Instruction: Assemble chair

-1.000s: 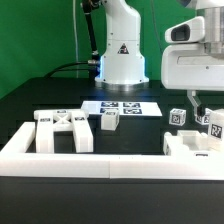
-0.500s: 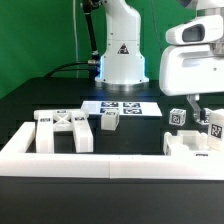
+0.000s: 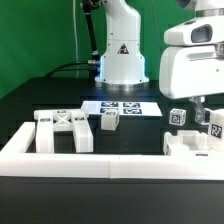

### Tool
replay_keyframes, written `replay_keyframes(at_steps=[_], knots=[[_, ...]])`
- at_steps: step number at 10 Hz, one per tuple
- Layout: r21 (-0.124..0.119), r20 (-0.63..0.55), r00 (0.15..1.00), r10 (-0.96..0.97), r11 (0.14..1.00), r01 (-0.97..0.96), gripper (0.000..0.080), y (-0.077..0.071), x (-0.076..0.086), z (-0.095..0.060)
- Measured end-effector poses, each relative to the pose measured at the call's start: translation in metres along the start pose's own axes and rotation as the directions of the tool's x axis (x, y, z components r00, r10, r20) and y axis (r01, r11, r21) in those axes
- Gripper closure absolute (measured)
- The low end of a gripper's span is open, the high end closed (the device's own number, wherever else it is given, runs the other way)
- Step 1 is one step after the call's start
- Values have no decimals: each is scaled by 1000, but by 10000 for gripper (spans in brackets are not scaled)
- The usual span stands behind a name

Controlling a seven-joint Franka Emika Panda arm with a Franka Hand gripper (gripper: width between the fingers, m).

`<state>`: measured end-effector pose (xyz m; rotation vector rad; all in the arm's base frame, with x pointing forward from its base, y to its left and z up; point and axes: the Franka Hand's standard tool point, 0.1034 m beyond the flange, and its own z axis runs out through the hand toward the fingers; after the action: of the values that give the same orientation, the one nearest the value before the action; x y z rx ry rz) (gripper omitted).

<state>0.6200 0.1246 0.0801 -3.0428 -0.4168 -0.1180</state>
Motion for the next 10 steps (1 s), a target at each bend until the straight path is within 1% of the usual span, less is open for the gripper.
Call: replay_keyframes(at_steps=[1,2,3,4,5,6,7,8,10], knots=[[0,0,1000,0,1000,0,431,0,0,0],[0,0,1000,10,1000,-10,431,0,0,0],[1,0,999,44,999,-44,514,0,0,0],[1,0,995,101,995,-101,514,0,0,0],[4,0,980,199,980,-199,514,1,0,0],[7,1,941,339,941,-339,514,2,0,0],[8,2,898,439,898,-439,514,2,0,0],[8,3,841,541,841,-541,514,3,-1,1],[7,6,693,720,693,-720,512,4,-1,1]])
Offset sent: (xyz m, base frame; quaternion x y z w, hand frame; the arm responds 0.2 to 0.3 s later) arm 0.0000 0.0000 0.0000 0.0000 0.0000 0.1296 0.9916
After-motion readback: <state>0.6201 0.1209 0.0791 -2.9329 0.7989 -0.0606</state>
